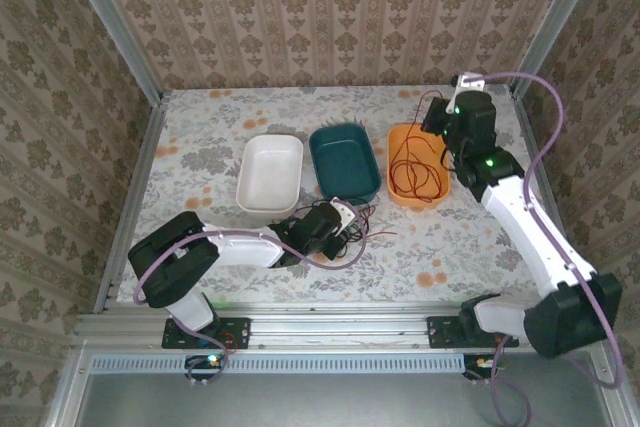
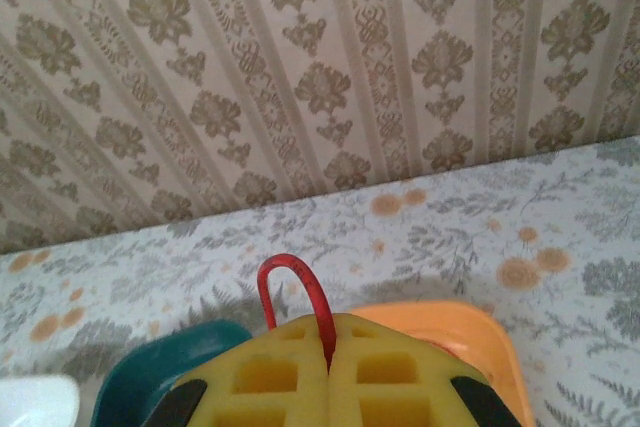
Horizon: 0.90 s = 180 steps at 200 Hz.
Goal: Untangle the cables
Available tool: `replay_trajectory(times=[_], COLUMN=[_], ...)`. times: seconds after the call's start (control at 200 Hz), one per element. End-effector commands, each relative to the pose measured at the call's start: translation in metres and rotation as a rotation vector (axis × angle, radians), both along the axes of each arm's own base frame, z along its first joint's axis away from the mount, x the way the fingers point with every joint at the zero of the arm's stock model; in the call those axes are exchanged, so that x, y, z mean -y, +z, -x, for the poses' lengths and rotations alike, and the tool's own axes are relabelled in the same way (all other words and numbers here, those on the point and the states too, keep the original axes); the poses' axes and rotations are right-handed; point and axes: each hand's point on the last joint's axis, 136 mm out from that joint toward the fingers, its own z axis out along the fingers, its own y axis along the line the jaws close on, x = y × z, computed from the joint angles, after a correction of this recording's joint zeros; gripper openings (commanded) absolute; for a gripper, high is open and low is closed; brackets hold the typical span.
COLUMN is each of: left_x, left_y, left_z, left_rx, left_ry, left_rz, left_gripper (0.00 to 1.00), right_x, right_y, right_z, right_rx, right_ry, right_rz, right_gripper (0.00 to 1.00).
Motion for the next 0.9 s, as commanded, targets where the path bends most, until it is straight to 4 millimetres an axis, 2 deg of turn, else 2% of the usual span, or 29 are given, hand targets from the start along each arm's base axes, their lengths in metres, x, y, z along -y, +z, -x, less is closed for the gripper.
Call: replay_trajectory(times=[0.0, 0.085, 0.105, 0.21, 0.32, 0.465, 0.665, 0.895], left_x=[-0.028, -0.028, -0.029, -0.029, -0.027, -0.027, -0.027, -0.029], left_y=[-0.037, -0.036, -0.036, -0.036, -0.036, -0.038, -0.039, -0.039], left_z=[0.011, 0.011, 0.012, 0.012, 0.012, 0.012, 0.013, 0.014], left_rx=[-0.076, -0.078, -0.079, -0.081, -0.085, -0.089, -0.089, -0.092], left_ry=[0.013, 0.015, 0.014, 0.014, 0.011, 0.01, 0.007, 0.009], left_rz=[-0.151, -0.151, -0.153, -0.157, -0.156, -0.158, -0.159, -0.161], left_gripper=[0.0, 0.0, 0.0, 0.0, 0.0, 0.0, 0.0, 0.0], right_x=[0.013, 0.019, 0.018, 0.011, 0.019, 0.037, 0.063, 0.115], right_y=[0.024, 0.019, 0.008, -0.022, -0.066, -0.114, -0.164, -0.175], right_z=[-0.016, -0.025, -0.033, -0.047, -0.05, -0.045, -0.03, 0.004], right_rx=[0.057, 0.045, 0.02, -0.051, -0.152, -0.263, -0.403, -0.456], right_ry=[-0.114, -0.176, -0.178, -0.158, -0.222, -0.317, -0.43, -0.644], right_rz=[0.017, 0.028, 0.036, 0.046, 0.068, 0.112, 0.165, 0.152], right_gripper=[0.0, 0.0, 0.0, 0.0, 0.0, 0.0, 0.0, 0.0])
